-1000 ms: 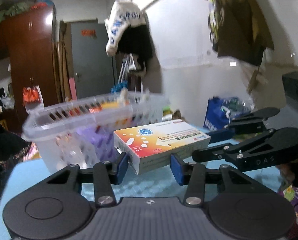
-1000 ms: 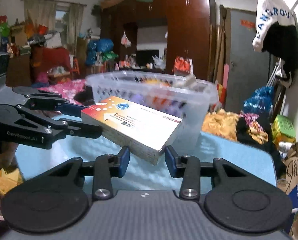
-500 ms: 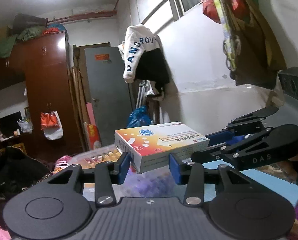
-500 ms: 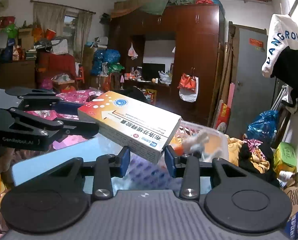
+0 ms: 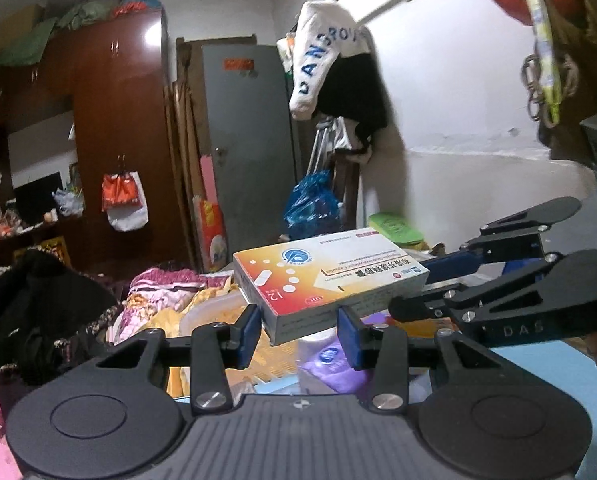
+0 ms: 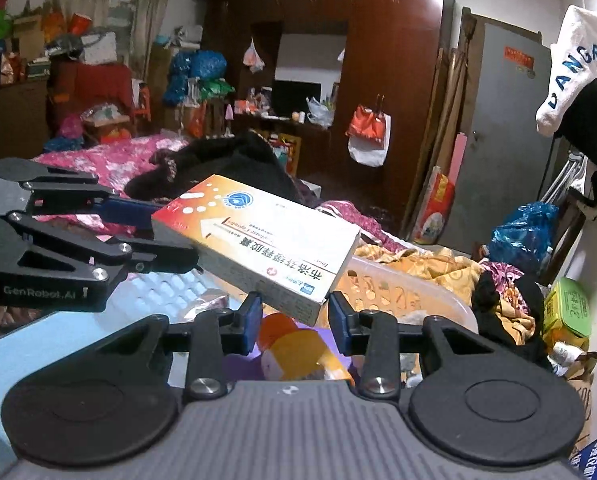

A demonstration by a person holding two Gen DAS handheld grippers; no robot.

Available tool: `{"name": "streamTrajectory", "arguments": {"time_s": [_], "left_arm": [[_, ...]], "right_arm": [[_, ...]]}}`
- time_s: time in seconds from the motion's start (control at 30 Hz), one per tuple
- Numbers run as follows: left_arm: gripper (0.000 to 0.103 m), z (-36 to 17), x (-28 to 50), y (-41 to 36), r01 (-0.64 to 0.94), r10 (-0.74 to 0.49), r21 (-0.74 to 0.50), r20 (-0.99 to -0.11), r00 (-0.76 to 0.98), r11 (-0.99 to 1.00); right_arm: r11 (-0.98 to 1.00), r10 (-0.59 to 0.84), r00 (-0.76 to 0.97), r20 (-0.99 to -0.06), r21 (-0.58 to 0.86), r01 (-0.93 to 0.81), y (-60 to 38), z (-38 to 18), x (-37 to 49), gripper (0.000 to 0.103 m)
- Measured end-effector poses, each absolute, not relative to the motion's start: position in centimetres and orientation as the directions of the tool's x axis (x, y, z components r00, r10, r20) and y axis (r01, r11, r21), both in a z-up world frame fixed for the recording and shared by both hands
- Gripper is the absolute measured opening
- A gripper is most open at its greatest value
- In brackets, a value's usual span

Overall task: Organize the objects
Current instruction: 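Carry the medicine box over the basket and open both tools to drop it, then move both tools down to the clear plastic bag on the table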

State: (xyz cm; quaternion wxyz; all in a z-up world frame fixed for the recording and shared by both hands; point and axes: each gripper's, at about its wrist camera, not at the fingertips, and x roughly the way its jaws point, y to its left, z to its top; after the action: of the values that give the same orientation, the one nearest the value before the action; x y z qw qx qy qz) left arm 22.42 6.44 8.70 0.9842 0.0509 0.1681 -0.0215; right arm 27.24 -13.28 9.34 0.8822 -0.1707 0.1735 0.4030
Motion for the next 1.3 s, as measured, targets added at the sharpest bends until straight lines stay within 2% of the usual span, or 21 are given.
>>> {"name": "streamTrajectory", "arguments": {"time_s": [0.27, 0.33, 0.37, 0.4, 0.47, 0.5, 0.63, 0.73, 0.87, 0.93, 1.0, 1.1, 1.23, 1.3], "left_arm": [[0.046, 7.6, 24.1, 7.5, 0.030, 0.002, 0.081, -0.368, 0.930, 0.996], [0.049, 7.4, 24.5, 7.9, 0.003, 0.021, 0.067, -0.367, 0.930, 0.998], [0.056, 7.4, 24.4, 8.1, -0.027, 0.050, 0.070, -0.356, 0.933, 0.997], [0.059, 7.4, 24.1, 8.2, -0.053, 0.074, 0.071, -0.339, 0.938, 0.996], [0.071, 7.4, 22.4, 8.5, -0.058, 0.074, 0.065, -0.290, 0.954, 0.996], [0.071, 7.6, 21.4, 8.6, -0.050, 0.062, 0.050, -0.276, 0.959, 0.997], [0.084, 6.7, 15.1, 8.8, 0.008, -0.005, 0.011, -0.227, 0.974, 1.000], [0.085, 4.1, 10.1, 8.4, -0.004, 0.013, 0.048, -0.205, 0.979, 0.999], [0.085, 0.6, 5.7, 8.7, -0.013, 0.021, 0.038, -0.218, 0.976, 0.999], [0.085, -1.0, 4.8, 8.8, -0.024, 0.028, 0.021, -0.243, 0.970, 1.000], [0.085, -2.2, 4.7, 9.1, -0.039, 0.043, 0.020, -0.271, 0.962, 0.999], [0.085, -3.1, 5.3, 9.7, -0.032, 0.030, 0.000, -0.303, 0.952, 0.999], [0.085, -4.5, 5.5, 9.9, -0.008, 0.006, -0.004, -0.332, 0.943, 1.000], [0.085, -5.1, 5.6, 9.9, 0.011, -0.007, 0.011, -0.348, 0.938, 1.000]], "right_arm": [[0.629, 0.606, 0.656, -0.450, -0.235, -0.741, -12.3, 9.0, 27.0, 0.041], [0.641, 0.586, 0.681, -0.439, -0.263, -0.721, -12.3, 9.0, 26.6, 0.053], [0.651, 0.576, 0.704, -0.417, -0.287, -0.703, -12.6, 9.1, 26.4, 0.066], [0.668, 0.568, 0.732, -0.376, -0.310, -0.677, -13.3, 9.3, 25.7, 0.084], [0.709, 0.564, 0.770, -0.297, -0.303, -0.637, -15.4, 9.7, 24.2, 0.098], [0.721, 0.584, 0.764, -0.274, -0.256, -0.644, -17.0, 9.9, 23.5, 0.102], [0.735, 0.640, 0.720, -0.269, -0.060, -0.676, -23.2, 8.9, 20.3, 0.103], [0.755, 0.628, 0.724, -0.286, -0.002, -0.656, -26.5, 5.8, 16.2, 0.103], [0.727, 0.675, 0.670, -0.310, 0.124, -0.675, -29.1, 1.1, 11.1, 0.103], [0.725, 0.675, 0.663, -0.324, 0.121, -0.678, -29.3, -0.2, 9.5, 0.103], [0.732, 0.671, 0.682, -0.291, 0.109, -0.673, -29.8, -1.1, 7.3, 0.103], [0.702, 0.706, 0.649, -0.284, 0.157, -0.695, -29.9, -1.8, 6.4, 0.103], [0.714, 0.681, 0.666, -0.306, 0.072, -0.696, -27.8, -2.5, 6.5, 0.102], [0.696, 0.698, 0.640, -0.321, 0.093, -0.712, -27.4, -2.9, 6.4, 0.094]]}}
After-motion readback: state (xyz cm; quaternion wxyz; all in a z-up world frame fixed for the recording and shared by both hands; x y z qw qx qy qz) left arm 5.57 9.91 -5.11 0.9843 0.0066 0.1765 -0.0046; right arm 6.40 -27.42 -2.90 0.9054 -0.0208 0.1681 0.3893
